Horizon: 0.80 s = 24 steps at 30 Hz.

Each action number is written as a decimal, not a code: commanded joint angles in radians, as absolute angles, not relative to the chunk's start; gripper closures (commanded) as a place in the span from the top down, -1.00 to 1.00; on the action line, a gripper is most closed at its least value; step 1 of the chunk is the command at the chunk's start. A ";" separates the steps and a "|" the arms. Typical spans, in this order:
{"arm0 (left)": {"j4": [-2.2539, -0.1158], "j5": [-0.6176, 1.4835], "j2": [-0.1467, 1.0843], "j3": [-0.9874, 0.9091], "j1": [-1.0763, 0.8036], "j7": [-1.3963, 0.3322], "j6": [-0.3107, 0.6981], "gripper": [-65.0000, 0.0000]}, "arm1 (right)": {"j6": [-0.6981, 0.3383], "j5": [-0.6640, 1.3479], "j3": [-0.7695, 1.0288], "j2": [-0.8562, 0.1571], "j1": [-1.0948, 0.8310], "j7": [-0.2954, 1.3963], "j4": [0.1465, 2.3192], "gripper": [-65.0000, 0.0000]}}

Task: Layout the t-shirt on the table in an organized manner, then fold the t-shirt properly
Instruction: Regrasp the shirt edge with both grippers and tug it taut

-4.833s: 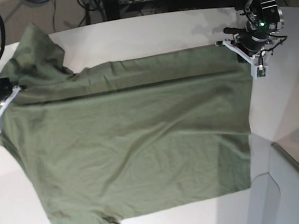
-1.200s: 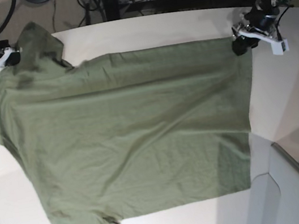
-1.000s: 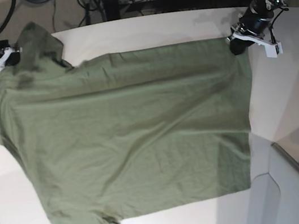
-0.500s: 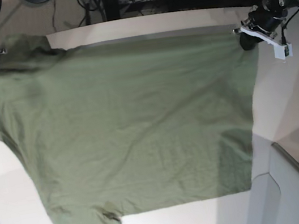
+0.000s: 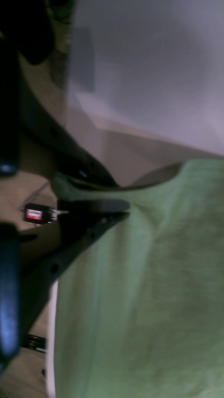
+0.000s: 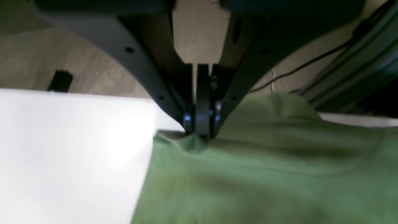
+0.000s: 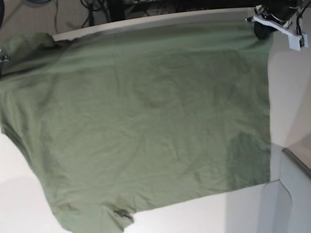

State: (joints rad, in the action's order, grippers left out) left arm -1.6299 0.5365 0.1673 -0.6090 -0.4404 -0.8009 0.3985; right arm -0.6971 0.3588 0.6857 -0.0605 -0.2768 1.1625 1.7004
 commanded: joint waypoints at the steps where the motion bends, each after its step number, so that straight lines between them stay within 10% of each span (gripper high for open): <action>1: -1.641 0.549 0.180 -0.615 -0.430 -0.782 0.401 -1.00 | -0.698 0.357 0.690 -0.076 -0.265 1.173 1.716 -1.00; 24: -1.472 0.549 0.206 -0.529 -0.211 -0.782 0.294 -1.00 | -0.698 0.355 0.547 -0.145 0.028 1.231 1.498 -1.00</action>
